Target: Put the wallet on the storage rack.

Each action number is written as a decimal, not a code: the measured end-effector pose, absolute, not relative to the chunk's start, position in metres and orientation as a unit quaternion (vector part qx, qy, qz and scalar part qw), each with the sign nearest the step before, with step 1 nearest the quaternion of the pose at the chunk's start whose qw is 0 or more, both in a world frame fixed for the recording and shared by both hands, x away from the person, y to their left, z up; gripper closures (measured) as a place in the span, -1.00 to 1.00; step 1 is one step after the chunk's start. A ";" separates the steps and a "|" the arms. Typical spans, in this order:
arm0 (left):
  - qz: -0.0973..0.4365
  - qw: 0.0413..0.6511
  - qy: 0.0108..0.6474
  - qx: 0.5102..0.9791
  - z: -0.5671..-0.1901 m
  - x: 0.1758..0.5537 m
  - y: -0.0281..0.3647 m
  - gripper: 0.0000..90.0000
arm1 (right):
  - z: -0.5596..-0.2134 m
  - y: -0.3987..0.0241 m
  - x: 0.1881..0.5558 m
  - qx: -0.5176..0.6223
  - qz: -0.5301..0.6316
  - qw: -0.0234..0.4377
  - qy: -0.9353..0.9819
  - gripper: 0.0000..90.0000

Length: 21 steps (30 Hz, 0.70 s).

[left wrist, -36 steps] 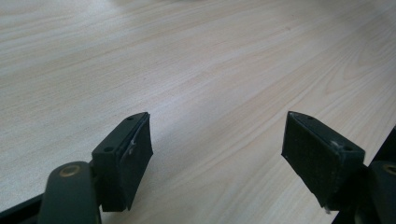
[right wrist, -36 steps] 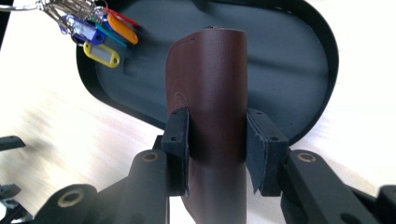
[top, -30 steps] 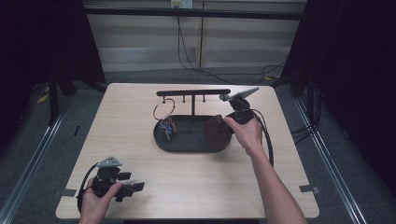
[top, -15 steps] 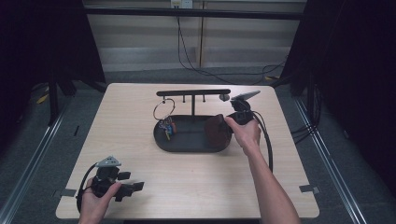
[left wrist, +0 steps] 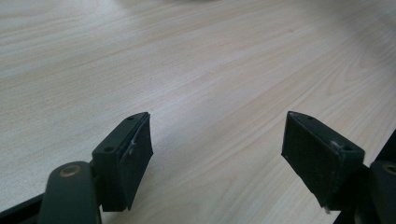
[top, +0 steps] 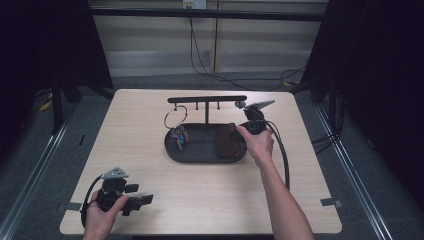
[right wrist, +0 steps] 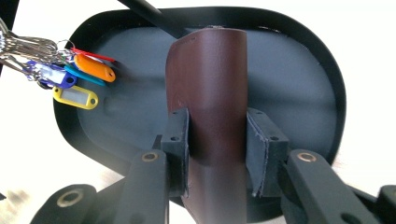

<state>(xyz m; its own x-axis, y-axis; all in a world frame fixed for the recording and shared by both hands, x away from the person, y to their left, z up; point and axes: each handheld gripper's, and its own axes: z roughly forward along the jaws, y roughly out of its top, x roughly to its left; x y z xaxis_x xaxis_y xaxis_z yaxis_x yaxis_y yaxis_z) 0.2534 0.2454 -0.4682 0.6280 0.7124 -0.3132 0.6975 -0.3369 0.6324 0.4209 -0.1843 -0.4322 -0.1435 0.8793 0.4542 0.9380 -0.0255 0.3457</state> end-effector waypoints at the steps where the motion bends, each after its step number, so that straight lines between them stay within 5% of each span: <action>1: 0.010 0.382 0.431 0.817 -0.468 0.253 0.245 -0.47 | -0.434 -0.184 0.421 -0.652 -0.295 0.052 -0.697 0.41; 13: 0.012 0.391 0.433 0.812 -0.467 0.253 0.246 -0.46 | -0.439 -0.186 0.423 -0.651 -0.296 0.055 -0.697 0.33; 21: 0.017 0.385 0.427 0.818 -0.467 0.253 0.244 -0.46 | -0.448 -0.187 0.423 -0.652 -0.291 0.061 -0.698 -0.09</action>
<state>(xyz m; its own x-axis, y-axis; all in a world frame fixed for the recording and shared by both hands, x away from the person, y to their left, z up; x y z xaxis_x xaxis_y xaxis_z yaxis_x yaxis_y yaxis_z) 0.2532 0.2438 -0.4667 0.6347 0.7115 -0.3015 0.6855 -0.3382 0.6448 0.4229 -0.1865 -0.4479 -0.1428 0.8739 0.4647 0.9449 -0.0194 0.3269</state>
